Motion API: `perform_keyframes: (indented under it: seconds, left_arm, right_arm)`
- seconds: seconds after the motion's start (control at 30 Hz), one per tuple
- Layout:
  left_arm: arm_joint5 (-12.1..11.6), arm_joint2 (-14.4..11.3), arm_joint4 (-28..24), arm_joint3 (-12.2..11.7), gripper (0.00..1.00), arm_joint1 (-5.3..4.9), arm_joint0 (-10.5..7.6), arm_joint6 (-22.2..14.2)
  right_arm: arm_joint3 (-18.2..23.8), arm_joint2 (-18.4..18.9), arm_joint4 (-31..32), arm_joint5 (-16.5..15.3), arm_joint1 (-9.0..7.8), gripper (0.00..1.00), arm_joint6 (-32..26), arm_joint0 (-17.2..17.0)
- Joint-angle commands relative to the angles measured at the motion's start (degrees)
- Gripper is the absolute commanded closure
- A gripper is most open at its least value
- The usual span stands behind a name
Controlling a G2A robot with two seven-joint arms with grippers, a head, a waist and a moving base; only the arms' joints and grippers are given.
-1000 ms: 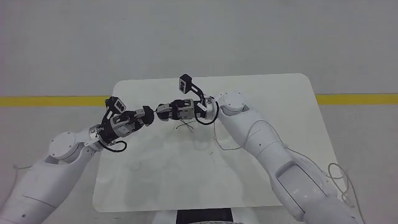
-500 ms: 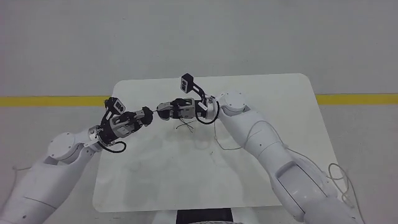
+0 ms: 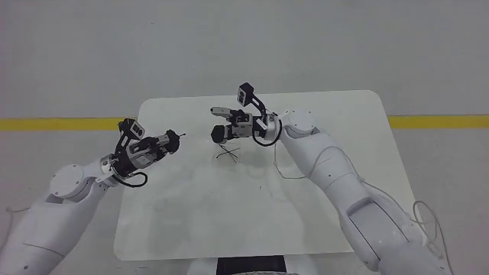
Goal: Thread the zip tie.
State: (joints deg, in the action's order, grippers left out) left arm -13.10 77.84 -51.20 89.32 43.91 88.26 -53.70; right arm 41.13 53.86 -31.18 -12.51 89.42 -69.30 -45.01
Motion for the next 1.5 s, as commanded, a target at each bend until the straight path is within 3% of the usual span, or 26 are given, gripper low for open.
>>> perform_keyframes:
  seconds: [0.0, 0.13, 0.2, 0.23, 0.37, 0.57, 0.7, 0.87, 0.93, 1.27, 1.3, 1.47]
  left_arm:
    - [0.0, -0.01, -0.04, -0.02, 1.0, 0.0, 0.0, -0.03]
    - [-0.3, 0.01, 0.33, 0.01, 1.0, 0.01, -0.1, 0.25]
    - [-5.45, -0.36, 3.75, -1.06, 1.0, 0.28, -0.14, 1.37]
    - [-6.38, -0.54, 3.91, -1.56, 1.0, 0.49, -0.27, 1.06]
    - [-6.38, 1.77, 6.98, -3.25, 1.0, 2.04, -1.08, -0.12]
    - [-6.38, 6.21, 6.21, -7.48, 1.0, 6.11, -1.79, -8.6]
    - [-6.38, 10.19, 4.68, -10.15, 1.0, 9.48, -3.17, -16.0]
    - [-6.38, 15.63, 4.36, -13.83, 1.0, 14.53, -4.8, -25.07]
    - [-6.38, 16.53, 4.86, -14.77, 1.0, 16.21, -5.3, -25.94]
    - [-6.38, 16.53, 4.86, -14.77, 1.0, 16.21, -5.3, -25.94]
    - [-6.01, 16.19, 4.6, -14.58, 1.0, 16.29, -5.23, -24.8]
    - [-6.38, 16.3, 2.69, -13.4, 1.0, 16.81, -5.95, -25.94]
  right_arm:
    - [0.0, 0.0, 0.0, 0.01, 0.0, 0.0, -0.01, 0.0]
    - [0.0, 0.0, 0.0, 0.01, 0.0, 0.0, -0.01, 0.0]
    - [0.0, 0.0, 0.0, 0.01, 0.0, 0.0, -0.01, 0.0]
    - [0.0, 0.0, 0.0, 0.01, 0.0, 0.0, -0.01, 0.0]
    - [0.0, 0.0, 0.0, 0.01, 0.0, 0.0, -0.01, 0.0]
    - [0.0, 0.0, 0.0, 0.01, 0.0, 0.0, -0.01, 0.0]
    - [0.0, 0.0, 0.0, 0.01, 0.0, 0.0, -0.01, 0.0]
    - [0.0, 0.0, 0.0, 0.01, 0.0, 0.0, -0.01, 0.0]
    - [0.0, 0.0, 0.0, 0.01, 0.0, 0.0, -0.01, 0.0]
    - [0.0, 0.0, 0.0, 0.01, 0.0, 0.0, -0.01, 0.0]
    - [0.0, 0.0, 0.0, 0.01, 0.0, 0.0, -0.01, 0.0]
    - [0.0, 0.0, 0.0, 0.01, 0.0, 0.0, -0.01, 0.0]
